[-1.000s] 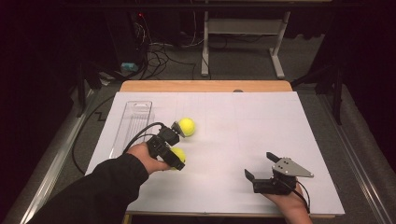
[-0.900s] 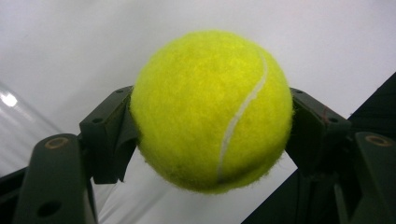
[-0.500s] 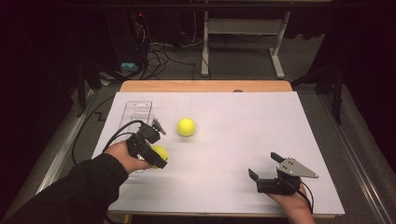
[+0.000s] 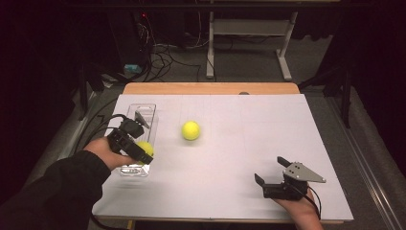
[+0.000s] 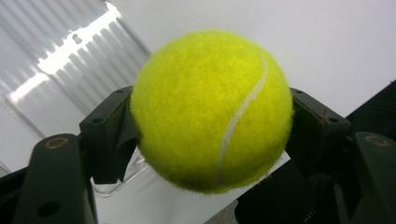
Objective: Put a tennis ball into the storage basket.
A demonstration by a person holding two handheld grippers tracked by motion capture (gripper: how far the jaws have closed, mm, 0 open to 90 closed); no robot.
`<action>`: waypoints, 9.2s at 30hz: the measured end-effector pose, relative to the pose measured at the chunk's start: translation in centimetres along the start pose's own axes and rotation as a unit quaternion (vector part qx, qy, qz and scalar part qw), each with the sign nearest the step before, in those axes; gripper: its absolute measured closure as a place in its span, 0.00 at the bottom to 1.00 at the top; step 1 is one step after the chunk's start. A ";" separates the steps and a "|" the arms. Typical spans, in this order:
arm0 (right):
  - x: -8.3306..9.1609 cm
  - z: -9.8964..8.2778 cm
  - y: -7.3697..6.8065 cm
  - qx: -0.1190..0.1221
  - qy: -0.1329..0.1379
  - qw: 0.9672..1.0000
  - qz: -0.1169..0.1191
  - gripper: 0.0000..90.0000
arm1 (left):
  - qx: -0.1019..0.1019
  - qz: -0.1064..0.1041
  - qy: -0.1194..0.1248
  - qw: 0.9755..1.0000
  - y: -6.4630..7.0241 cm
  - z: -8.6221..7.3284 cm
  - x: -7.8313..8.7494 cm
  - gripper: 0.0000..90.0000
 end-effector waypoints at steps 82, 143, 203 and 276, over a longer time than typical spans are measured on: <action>-0.4 -0.3 0.0 0.001 -0.011 1.000 0.010 0.01 | 0.123 0.058 -0.032 0.990 -9.6 6.8 -4.5 0.29; -0.1 0.0 -0.3 -0.001 -0.002 1.000 0.011 0.01 | -0.051 0.001 0.025 0.998 5.7 5.5 -5.5 0.01; -25.0 10.3 -9.1 0.029 -0.127 0.988 0.085 0.31 | -0.061 -0.023 0.015 0.998 5.8 3.2 -7.0 0.01; -7.0 3.0 -10.3 0.061 -0.013 0.992 0.108 0.31 | -0.101 -0.033 0.017 0.994 11.5 7.9 -5.4 0.01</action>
Point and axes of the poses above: each handheld gripper's, and its own axes: x roughly backward along the jaws, z roughly out of its top, y roughly to its right, the point moved 2 cm from there along -x, roughly forward along the jaws, and after that the axes turned 1 degree about z, right-handed, at the moved point
